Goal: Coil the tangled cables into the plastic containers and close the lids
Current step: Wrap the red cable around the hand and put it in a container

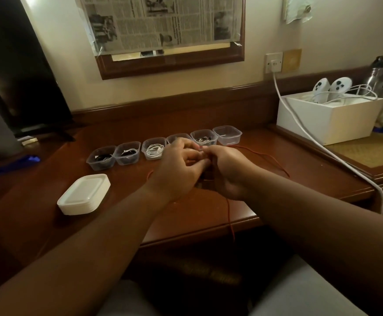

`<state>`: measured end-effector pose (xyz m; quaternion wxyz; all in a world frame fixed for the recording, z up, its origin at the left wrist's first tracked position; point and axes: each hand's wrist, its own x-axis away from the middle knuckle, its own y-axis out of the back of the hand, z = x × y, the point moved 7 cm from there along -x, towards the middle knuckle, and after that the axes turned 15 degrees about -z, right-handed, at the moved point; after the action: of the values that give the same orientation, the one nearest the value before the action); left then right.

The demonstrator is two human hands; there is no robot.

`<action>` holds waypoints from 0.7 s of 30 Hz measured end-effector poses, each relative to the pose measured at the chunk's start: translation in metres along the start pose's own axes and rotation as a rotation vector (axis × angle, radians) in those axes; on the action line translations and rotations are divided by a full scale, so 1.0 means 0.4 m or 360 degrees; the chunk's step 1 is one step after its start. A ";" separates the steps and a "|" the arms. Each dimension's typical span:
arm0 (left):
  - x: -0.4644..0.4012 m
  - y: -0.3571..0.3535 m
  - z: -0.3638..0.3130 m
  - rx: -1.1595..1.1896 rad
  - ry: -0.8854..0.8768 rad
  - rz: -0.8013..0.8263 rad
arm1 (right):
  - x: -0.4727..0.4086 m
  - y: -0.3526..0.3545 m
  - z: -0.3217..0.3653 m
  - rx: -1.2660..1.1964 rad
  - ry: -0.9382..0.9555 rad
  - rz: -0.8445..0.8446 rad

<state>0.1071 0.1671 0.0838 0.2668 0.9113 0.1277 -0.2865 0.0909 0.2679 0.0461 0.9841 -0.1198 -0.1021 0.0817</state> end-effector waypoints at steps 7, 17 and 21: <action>0.013 -0.006 -0.003 0.0786 0.0471 0.0181 | 0.045 -0.055 -0.026 0.0237 -0.0275 0.0437; 0.121 -0.115 0.075 0.0789 0.0872 0.0468 | 0.014 0.014 0.176 0.0429 0.1239 -0.0274; 0.068 -0.039 0.091 0.0328 0.0514 0.0363 | -0.018 -0.005 0.097 0.2444 0.1467 -0.0151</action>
<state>0.1064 0.1619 0.0363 0.1791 0.9763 0.0348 -0.1164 0.0757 0.2731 0.0820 0.7388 0.5549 0.3813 0.0304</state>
